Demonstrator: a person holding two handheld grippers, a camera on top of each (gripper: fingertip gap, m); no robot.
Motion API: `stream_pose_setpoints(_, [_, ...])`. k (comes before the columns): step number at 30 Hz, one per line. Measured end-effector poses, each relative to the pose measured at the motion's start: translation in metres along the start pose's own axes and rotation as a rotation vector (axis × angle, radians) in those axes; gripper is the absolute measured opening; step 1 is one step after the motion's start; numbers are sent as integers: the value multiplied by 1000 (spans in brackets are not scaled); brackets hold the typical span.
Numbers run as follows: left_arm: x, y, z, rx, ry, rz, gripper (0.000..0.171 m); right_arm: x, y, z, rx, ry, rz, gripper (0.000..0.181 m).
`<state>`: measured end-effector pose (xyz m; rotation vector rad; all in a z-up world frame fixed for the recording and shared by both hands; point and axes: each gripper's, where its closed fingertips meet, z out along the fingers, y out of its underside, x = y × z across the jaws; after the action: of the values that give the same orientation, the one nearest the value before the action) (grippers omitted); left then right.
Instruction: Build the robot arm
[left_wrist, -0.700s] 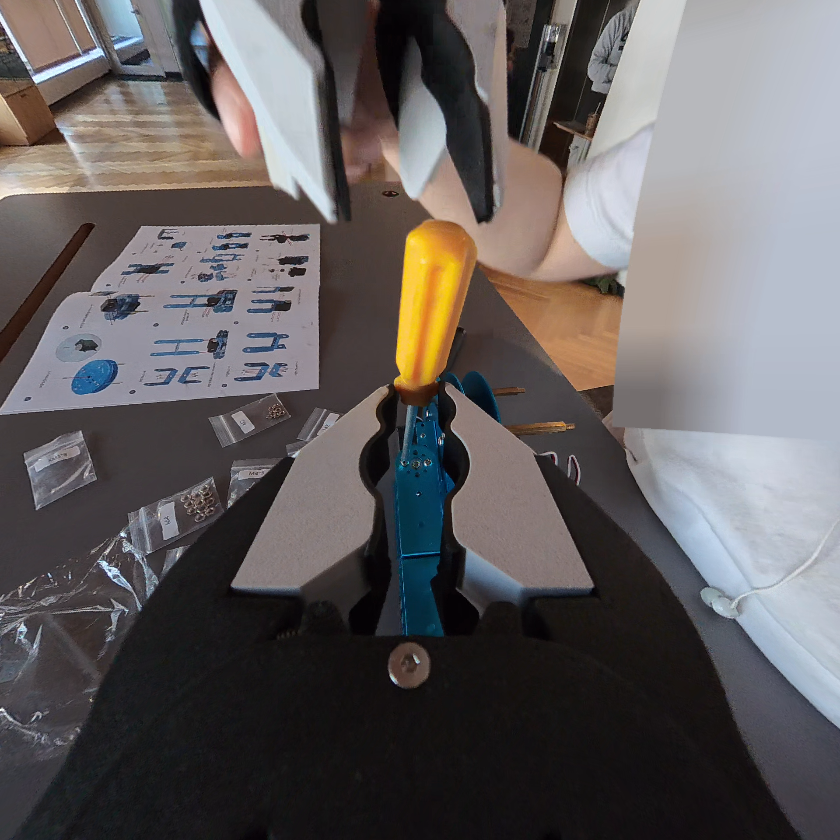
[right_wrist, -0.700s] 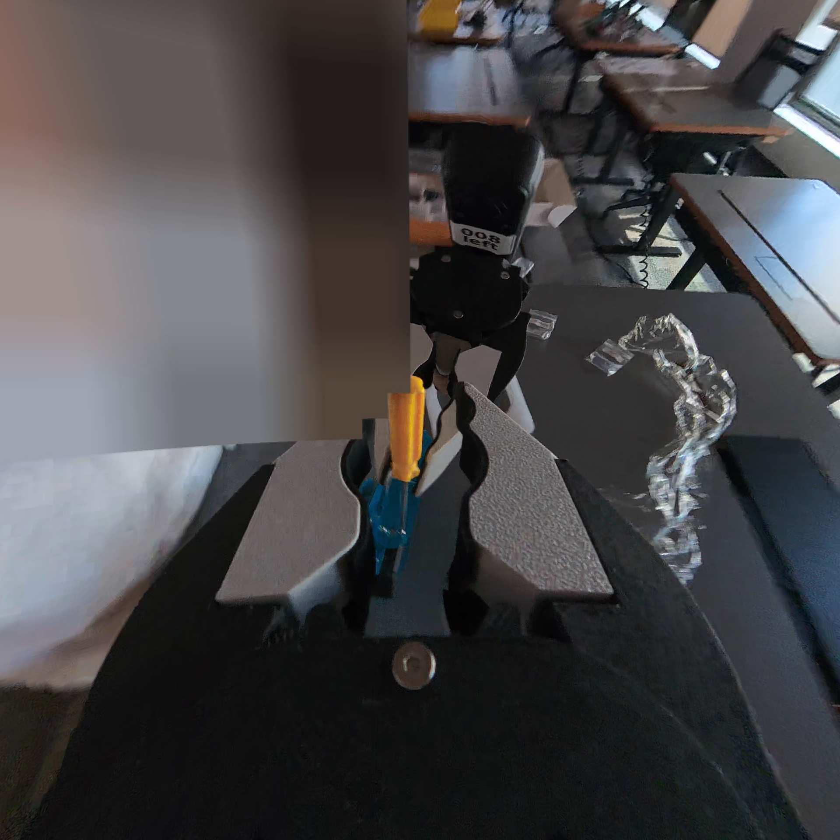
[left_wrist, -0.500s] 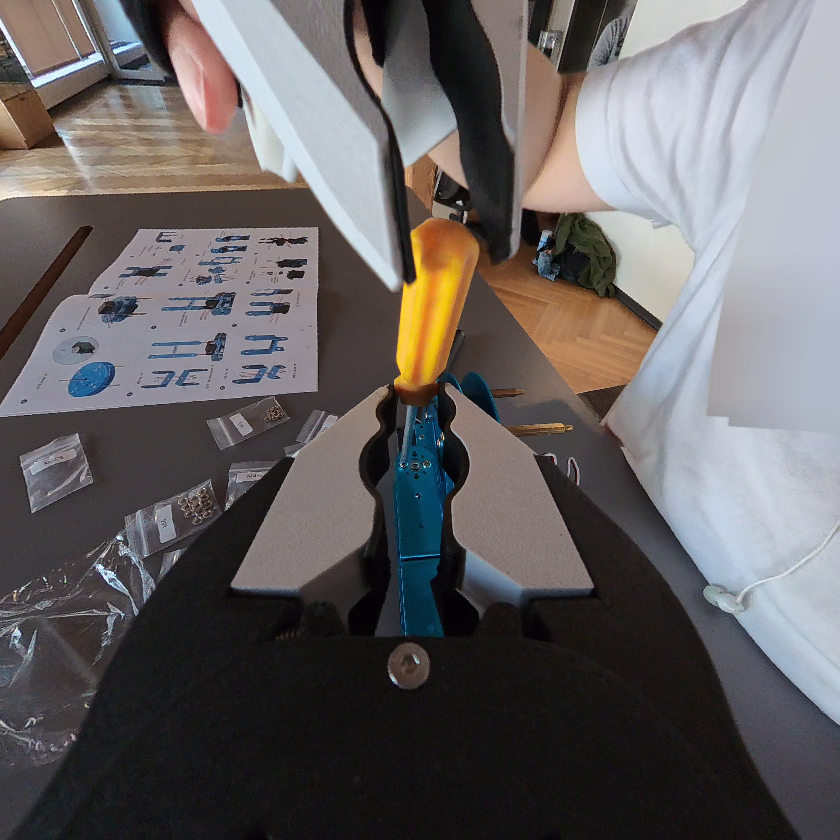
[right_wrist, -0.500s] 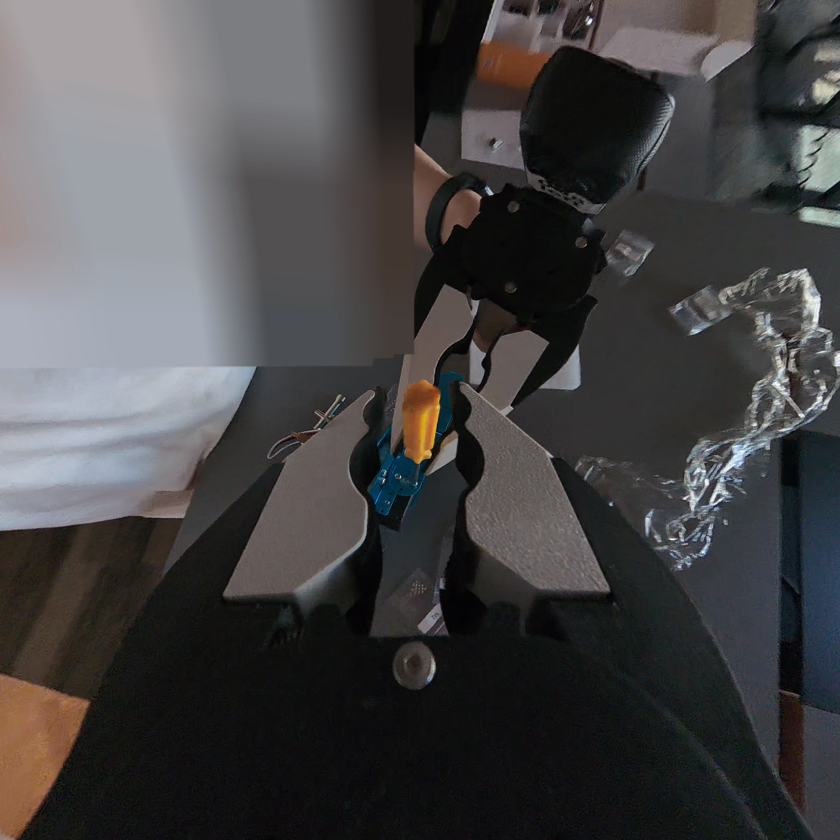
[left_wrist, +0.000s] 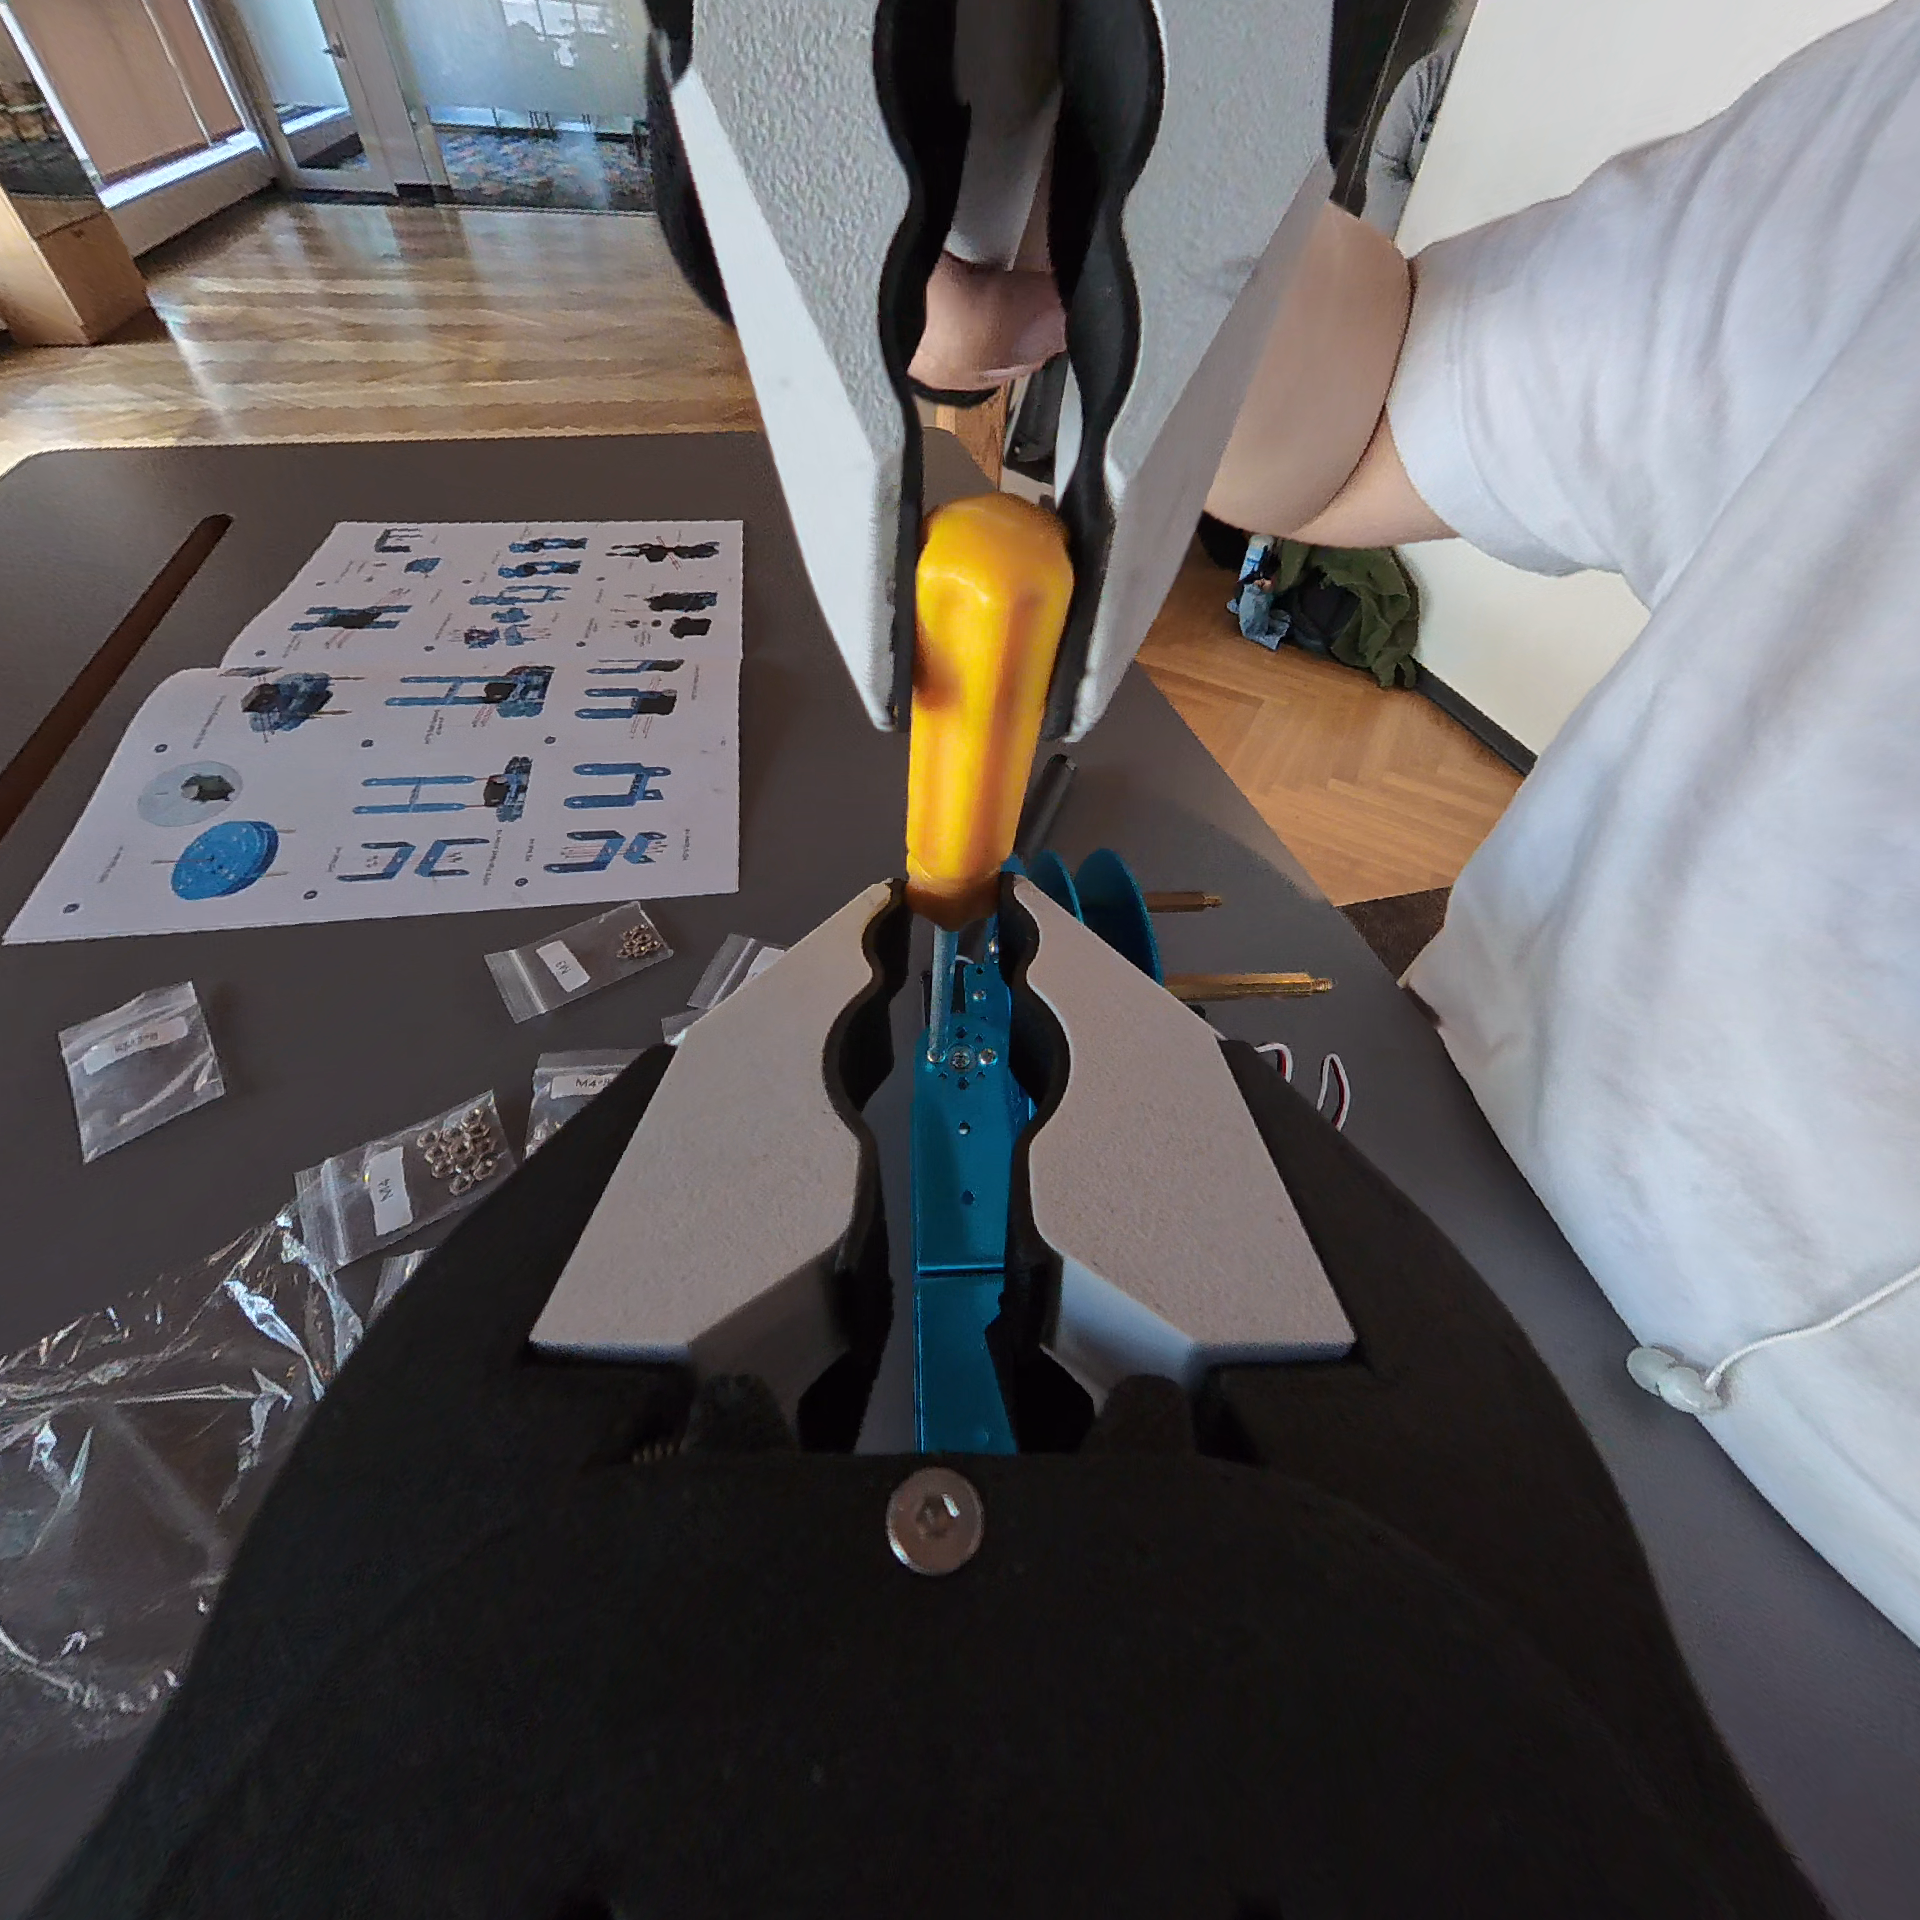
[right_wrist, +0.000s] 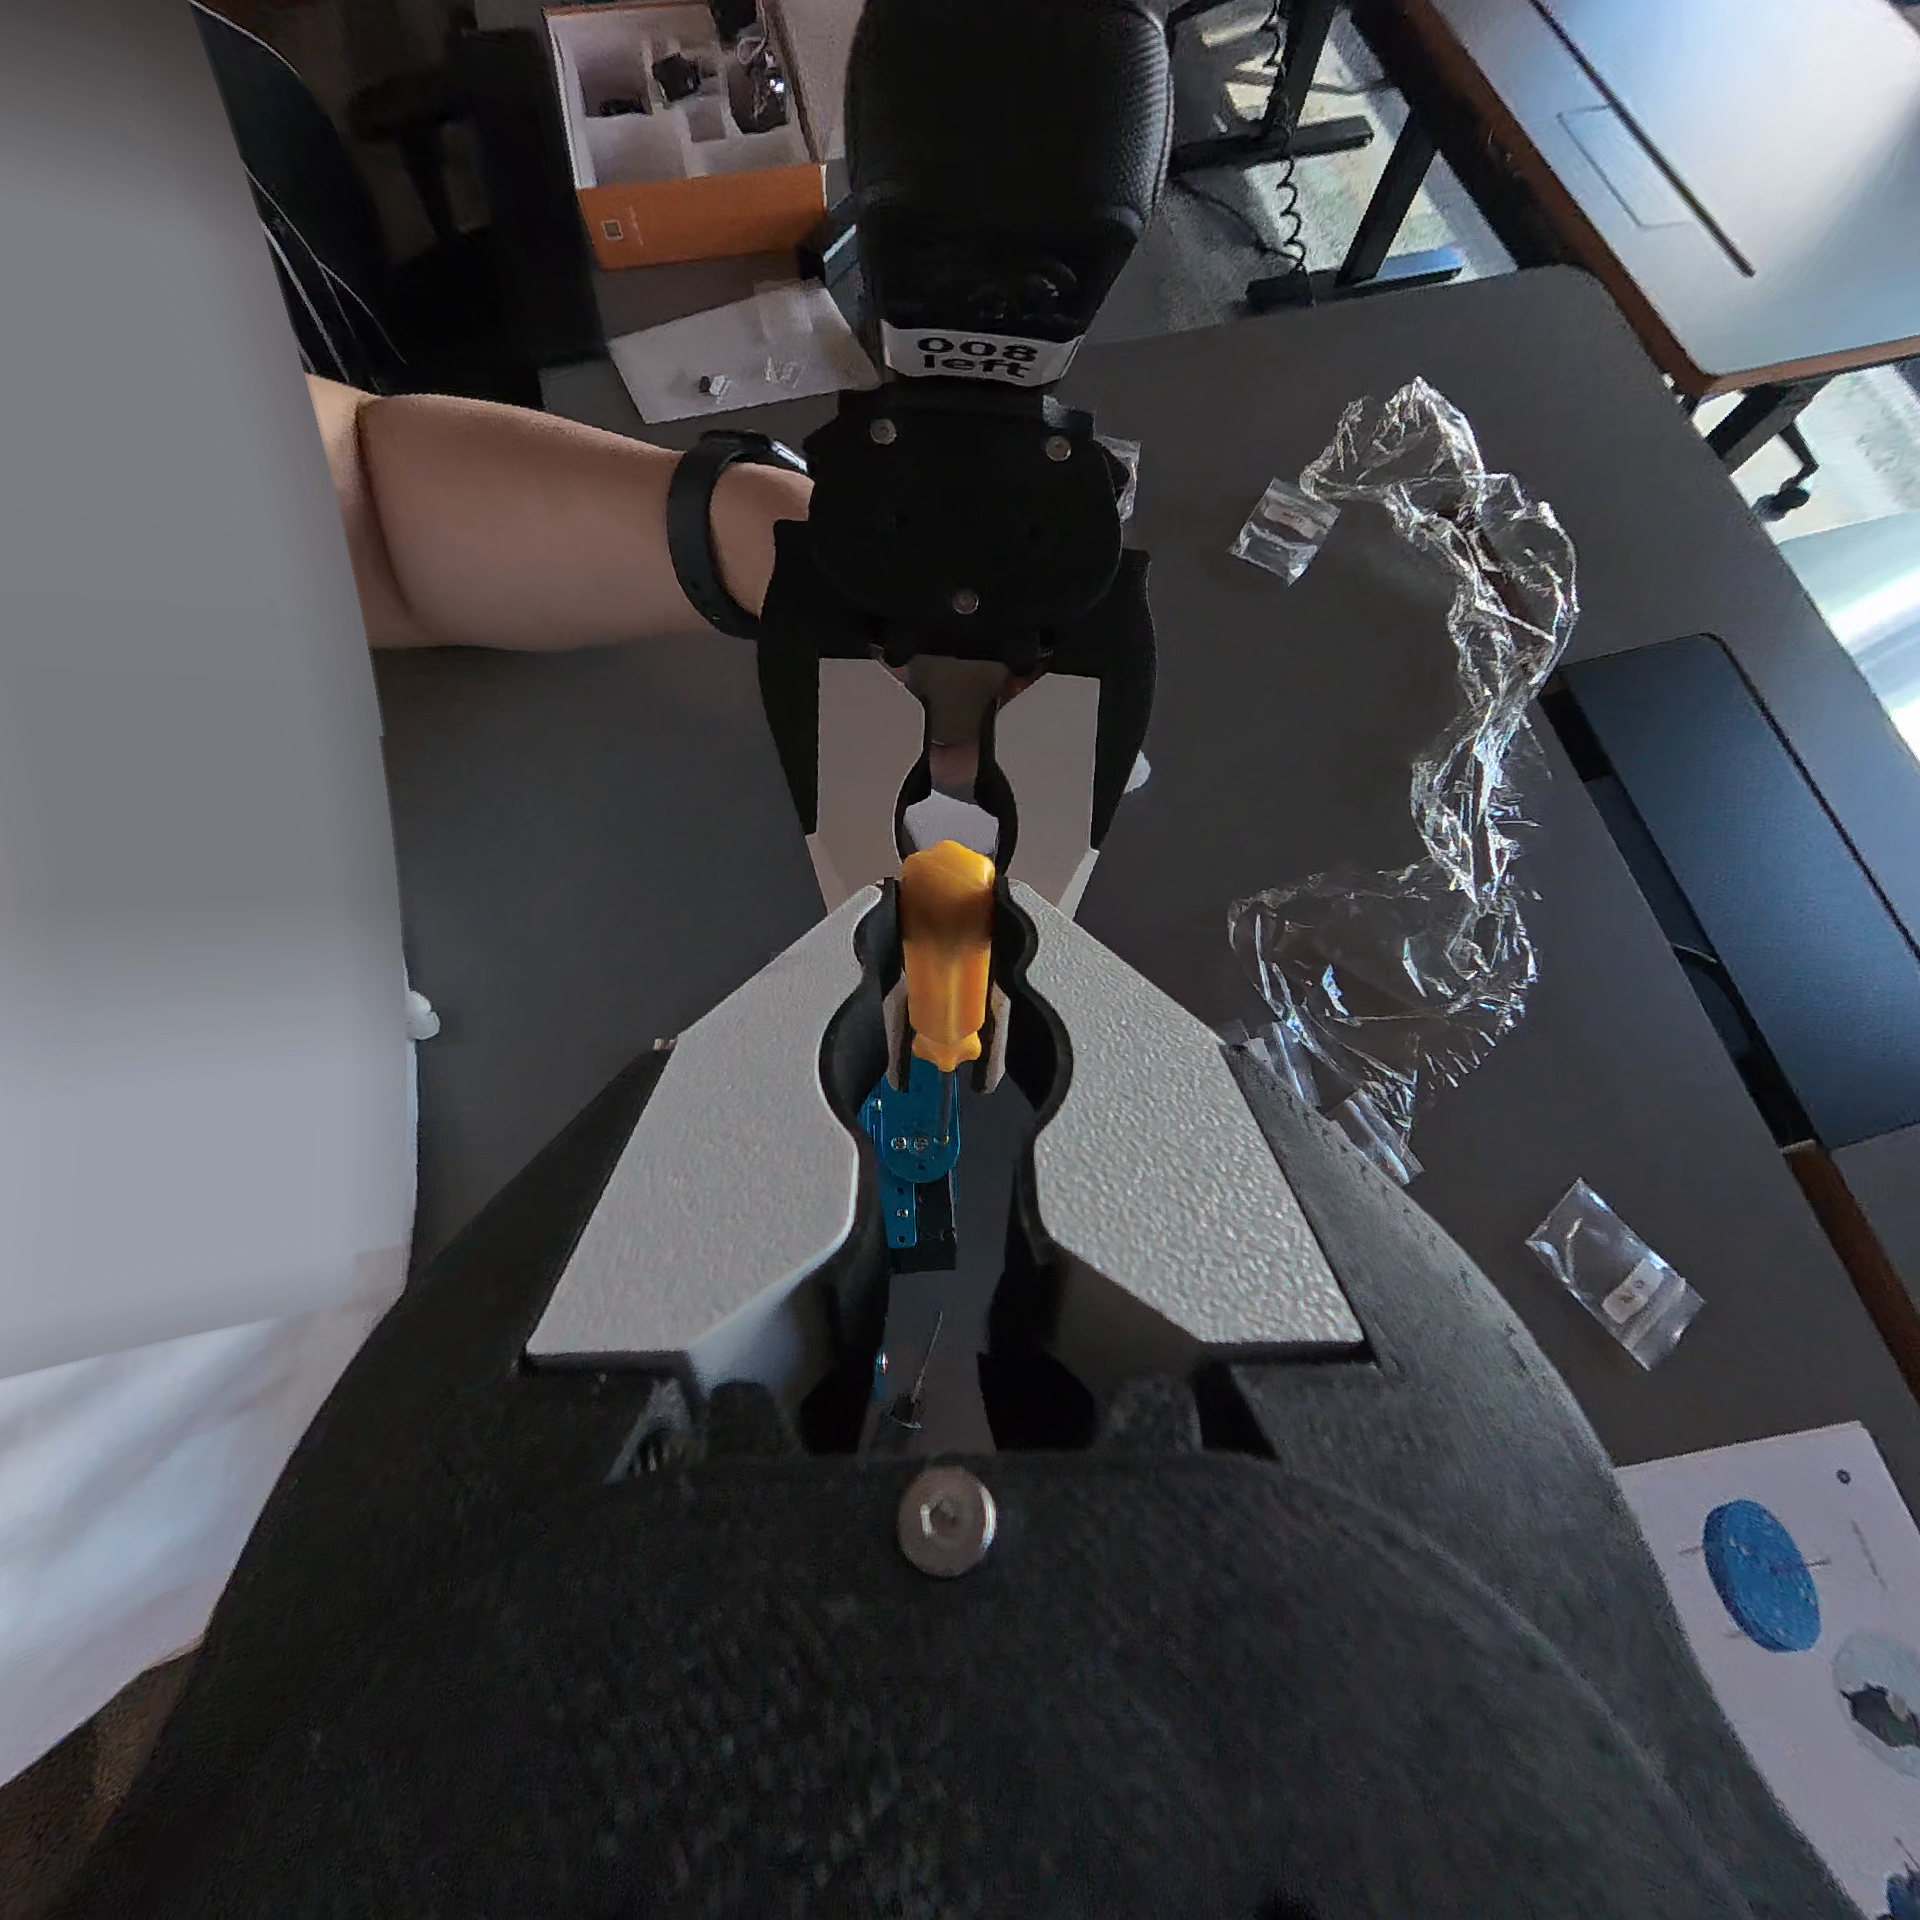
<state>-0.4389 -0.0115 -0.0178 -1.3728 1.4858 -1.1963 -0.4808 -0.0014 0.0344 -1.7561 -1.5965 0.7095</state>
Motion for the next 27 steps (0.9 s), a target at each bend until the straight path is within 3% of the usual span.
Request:
stream_pose_setpoints(4, [2, 0, 0, -2, 5, 5, 15, -7, -5, -2, 28, -102, -79, 26])
stream_pose_setpoints(9, [2, 0, -1, -6, 4, 10, 15, -8, -5, 1, 39, -227, -90, 17])
stream_pose_setpoints(11, [1, 0, -1, -5, 0, 4, 15, -6, -5, 1, 53, -180, -48, 17])
stream_pose_setpoints(15, [-1, 3, -2, -14, -6, -6, 9, 8, -4, -3, 134, 124, 141, 17])
stream_pose_setpoints(17, [2, 3, -1, -14, 10, -2, 9, 2, -5, -4, 173, 180, 134, 17])
stream_pose_setpoints(20, [-1, 2, 0, -8, -7, -5, 8, 5, -8, -6, 140, 100, 70, 17])
stream_pose_setpoints(24, [0, 3, 0, -5, 3, -12, 8, 0, -4, -4, 57, -147, 121, 23])
stream_pose_setpoints(27, [0, 3, -1, -10, 0, -5, 8, 1, -5, -2, 58, -196, 72, 24])
